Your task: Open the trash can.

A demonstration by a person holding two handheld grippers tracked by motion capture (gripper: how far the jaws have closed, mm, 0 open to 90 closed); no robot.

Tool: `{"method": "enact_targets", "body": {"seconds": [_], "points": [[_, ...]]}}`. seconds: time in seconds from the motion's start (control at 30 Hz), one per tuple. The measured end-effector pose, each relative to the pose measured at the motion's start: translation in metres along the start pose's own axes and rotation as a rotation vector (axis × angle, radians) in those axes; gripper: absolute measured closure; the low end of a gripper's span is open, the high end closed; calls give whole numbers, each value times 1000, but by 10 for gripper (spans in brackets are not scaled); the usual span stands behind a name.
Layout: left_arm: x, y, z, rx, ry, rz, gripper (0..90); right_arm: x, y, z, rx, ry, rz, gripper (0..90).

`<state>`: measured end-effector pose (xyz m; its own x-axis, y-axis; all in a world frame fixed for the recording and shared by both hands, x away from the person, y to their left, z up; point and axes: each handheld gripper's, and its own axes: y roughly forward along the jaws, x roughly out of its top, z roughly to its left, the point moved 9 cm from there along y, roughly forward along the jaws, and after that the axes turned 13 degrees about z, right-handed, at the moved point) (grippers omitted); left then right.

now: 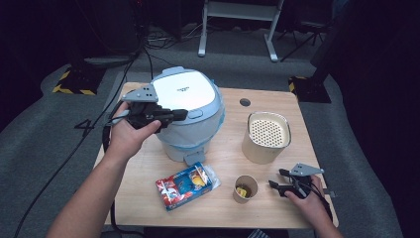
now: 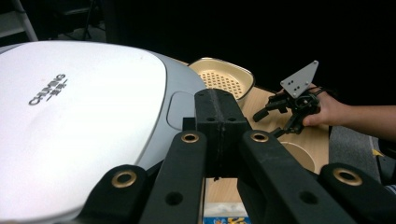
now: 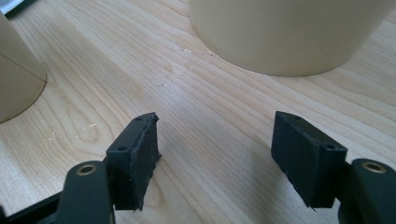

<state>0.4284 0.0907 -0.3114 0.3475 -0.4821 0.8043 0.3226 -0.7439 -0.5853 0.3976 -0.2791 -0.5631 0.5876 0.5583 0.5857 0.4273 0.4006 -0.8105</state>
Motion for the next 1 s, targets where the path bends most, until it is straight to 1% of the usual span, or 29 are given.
{"method": "enact_targets", "body": {"seconds": [0.07,0.23,0.3,0.37,0.4,0.47,0.57,0.63,0.77,0.83,1.0], "points": [[2,5,2,0,5,4,900,0,0,0,0,0,0,320],[6,14,5,3,-3,19,900,0,0,0,0,0,0,320],[7,16,6,12,-3,28,900,0,0,0,0,0,0,320],[8,18,8,32,-8,32,900,0,0,0,0,0,0,320],[8,18,8,32,-8,32,900,0,0,0,0,0,0,320],[7,21,11,56,-13,49,900,0,0,0,0,0,0,320],[6,23,12,66,-18,72,900,0,0,0,1,1,0,320],[5,24,12,61,-20,82,900,0,0,0,1,-1,0,320],[7,28,10,75,-4,90,900,0,0,0,0,0,0,320],[8,29,9,91,12,99,900,0,0,0,1,0,0,320],[10,31,8,119,21,125,900,0,0,0,1,1,0,320]]}}
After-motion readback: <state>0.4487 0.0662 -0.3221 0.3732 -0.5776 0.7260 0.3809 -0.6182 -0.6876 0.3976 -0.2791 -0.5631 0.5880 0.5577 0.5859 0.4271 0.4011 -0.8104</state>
